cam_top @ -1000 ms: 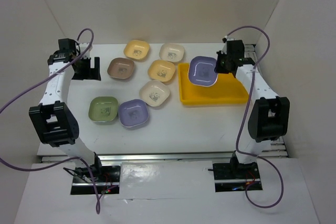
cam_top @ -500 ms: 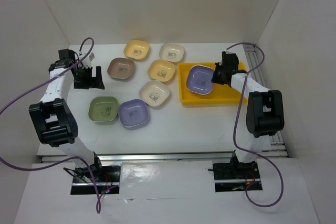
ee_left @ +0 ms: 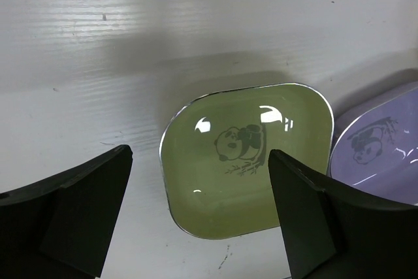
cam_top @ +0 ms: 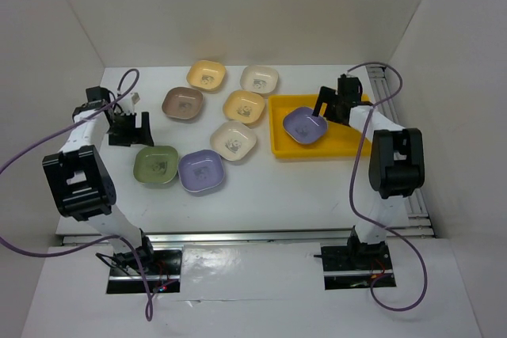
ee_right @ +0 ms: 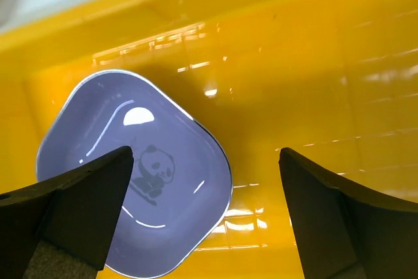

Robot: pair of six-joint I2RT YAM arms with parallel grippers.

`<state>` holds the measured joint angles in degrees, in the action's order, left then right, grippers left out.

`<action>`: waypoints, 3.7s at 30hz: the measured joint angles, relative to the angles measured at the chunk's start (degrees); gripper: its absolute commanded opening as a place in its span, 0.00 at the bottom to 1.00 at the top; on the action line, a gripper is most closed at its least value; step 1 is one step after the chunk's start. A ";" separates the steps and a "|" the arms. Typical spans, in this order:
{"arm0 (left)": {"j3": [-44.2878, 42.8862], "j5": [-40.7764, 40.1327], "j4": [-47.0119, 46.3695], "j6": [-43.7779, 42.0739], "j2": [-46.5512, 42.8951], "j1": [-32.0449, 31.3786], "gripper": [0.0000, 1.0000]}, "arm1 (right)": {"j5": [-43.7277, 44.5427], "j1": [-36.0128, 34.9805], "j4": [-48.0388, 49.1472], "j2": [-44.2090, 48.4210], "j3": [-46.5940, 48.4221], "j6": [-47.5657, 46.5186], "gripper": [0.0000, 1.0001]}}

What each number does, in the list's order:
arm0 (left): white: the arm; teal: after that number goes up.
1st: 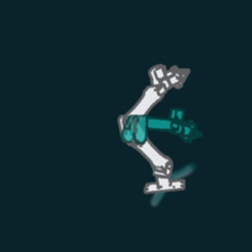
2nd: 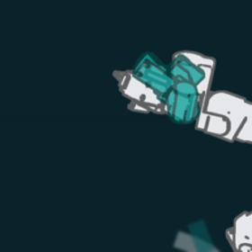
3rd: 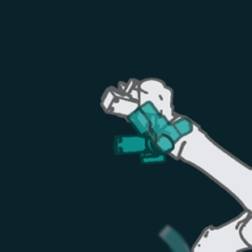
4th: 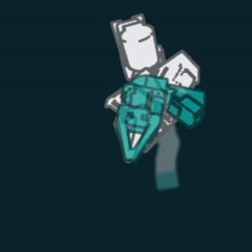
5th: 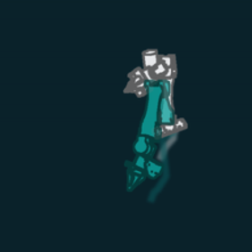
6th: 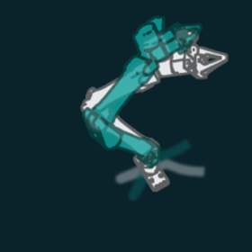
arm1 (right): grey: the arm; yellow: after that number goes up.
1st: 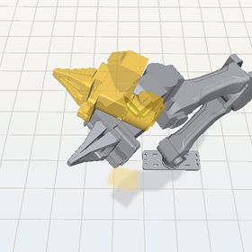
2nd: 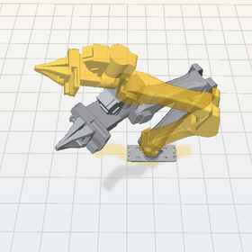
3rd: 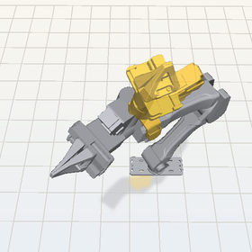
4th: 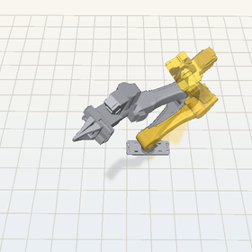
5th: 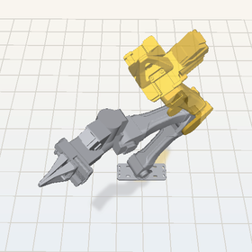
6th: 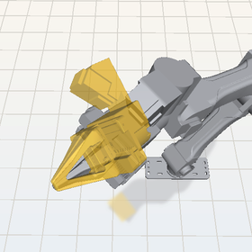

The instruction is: Place the plates into the plastic bin on the countertop

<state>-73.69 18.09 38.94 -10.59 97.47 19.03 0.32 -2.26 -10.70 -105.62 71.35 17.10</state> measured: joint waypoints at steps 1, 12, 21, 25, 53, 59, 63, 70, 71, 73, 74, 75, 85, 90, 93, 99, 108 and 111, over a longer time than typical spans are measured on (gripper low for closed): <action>0.00 0.00 -0.15 0.00 0.00 0.20 0.96 | 0.63 -0.24 -0.04 0.48 0.37 0.00 1.00; 4.35 -0.87 -3.02 -1.31 0.46 0.85 0.68 | 6.82 -8.22 -1.44 9.14 4.46 -2.49 1.00; 8.46 -4.35 -6.67 -2.05 3.72 2.47 0.26 | 4.83 -9.22 -2.89 12.17 5.07 -3.30 1.00; 8.07 -3.85 -7.56 -1.90 4.50 3.65 0.00 | 3.67 -10.36 -3.19 12.24 5.81 -3.58 1.00; -32.59 9.33 27.17 -17.88 11.34 -10.49 0.00 | -15.89 -38.93 -5.20 -14.78 40.46 -8.44 0.98; -33.70 9.92 28.63 -17.44 11.54 -12.26 0.00 | -17.31 -39.28 -5.55 -16.87 39.95 -9.31 0.96; -34.75 9.99 28.48 -16.61 11.61 -13.29 0.00 | -17.75 -39.78 -5.64 -16.87 38.58 -9.29 0.92; -37.00 11.54 28.55 -14.45 13.07 -15.41 0.03 | -18.60 -41.27 -5.57 -16.87 37.68 -9.66 0.23; -37.51 11.89 28.39 -14.19 13.18 -15.41 0.07 | -18.67 -41.40 -5.57 -16.87 37.40 -10.21 0.16; -38.51 11.52 28.89 -13.68 13.29 -15.41 0.28 | -17.90 -41.59 -5.18 -16.87 36.96 -9.27 0.00; -38.73 11.65 29.35 -13.27 13.31 -15.39 0.34 | -17.20 -41.51 -4.90 -16.87 36.96 -9.27 0.00; -39.12 12.20 29.55 -12.52 13.38 -15.37 0.44 | -16.63 -41.42 -4.94 -16.85 36.96 -9.31 0.00; -34.47 9.40 20.41 -4.28 9.40 -15.28 1.00 | -9.05 -33.14 -7.45 -6.86 21.94 -9.09 0.00; -26.73 6.99 16.22 -3.13 6.05 -15.28 1.00 | -6.36 -18.58 -8.31 4.83 14.29 -11.17 0.00; -22.75 6.01 14.58 -2.78 5.40 -15.28 1.00 | -7.30 -11.80 -8.33 10.40 10.88 -14.19 0.00; -18.25 4.72 12.94 -3.06 5.14 -15.78 1.00 | -12.46 -4.13 -8.63 12.13 6.14 -21.73 0.00; -15.08 3.80 11.37 -4.42 4.04 -17.79 1.00 | -18.58 2.16 -8.26 8.85 3.54 -27.96 0.00; -14.03 3.54 11.17 -4.48 3.34 -18.23 1.00 | -20.37 2.19 -8.39 5.14 5.60 -28.98 0.10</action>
<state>-87.72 21.63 50.11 -15.07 100.82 0.80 -20.05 -0.08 -19.09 -100.49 76.95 -11.88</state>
